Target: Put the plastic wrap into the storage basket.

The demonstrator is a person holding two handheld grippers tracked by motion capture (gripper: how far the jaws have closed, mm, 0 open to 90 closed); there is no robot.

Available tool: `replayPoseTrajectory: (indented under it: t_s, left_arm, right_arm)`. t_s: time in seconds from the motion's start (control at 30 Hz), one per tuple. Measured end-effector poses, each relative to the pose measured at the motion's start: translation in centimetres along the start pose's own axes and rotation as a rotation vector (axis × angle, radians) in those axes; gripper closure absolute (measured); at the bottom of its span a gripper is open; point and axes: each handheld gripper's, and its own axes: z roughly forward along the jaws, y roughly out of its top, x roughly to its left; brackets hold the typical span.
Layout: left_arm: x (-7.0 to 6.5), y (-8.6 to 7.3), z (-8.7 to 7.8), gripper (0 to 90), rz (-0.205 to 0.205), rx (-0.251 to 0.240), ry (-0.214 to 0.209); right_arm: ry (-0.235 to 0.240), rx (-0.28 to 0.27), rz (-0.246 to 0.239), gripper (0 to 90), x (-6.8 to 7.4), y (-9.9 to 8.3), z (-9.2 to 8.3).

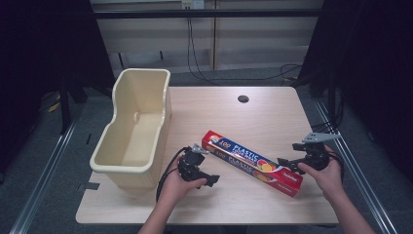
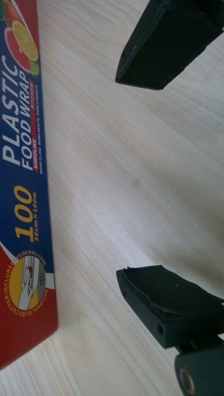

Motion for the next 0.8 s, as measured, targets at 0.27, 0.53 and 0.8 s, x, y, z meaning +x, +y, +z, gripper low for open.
replayPoseTrajectory:
  t_s: [0.27,0.53,0.8]
  left_arm:
    - [-0.5,1.0,-0.1,5.9,0.025,-0.004,-0.030]
    - [-1.3,3.5,0.6,4.4,0.069,-0.045,-0.078]
    - [-2.0,6.1,1.5,3.7,0.140,-0.031,-0.099]
  right_arm:
    - [-0.006,-0.005,0.019,4.5,-0.5,-0.3,-0.2]
    - [-0.014,-0.017,0.024,4.7,-0.6,-0.3,-0.4]
    - [-0.010,-0.030,0.025,4.6,-0.7,-0.3,-0.5]
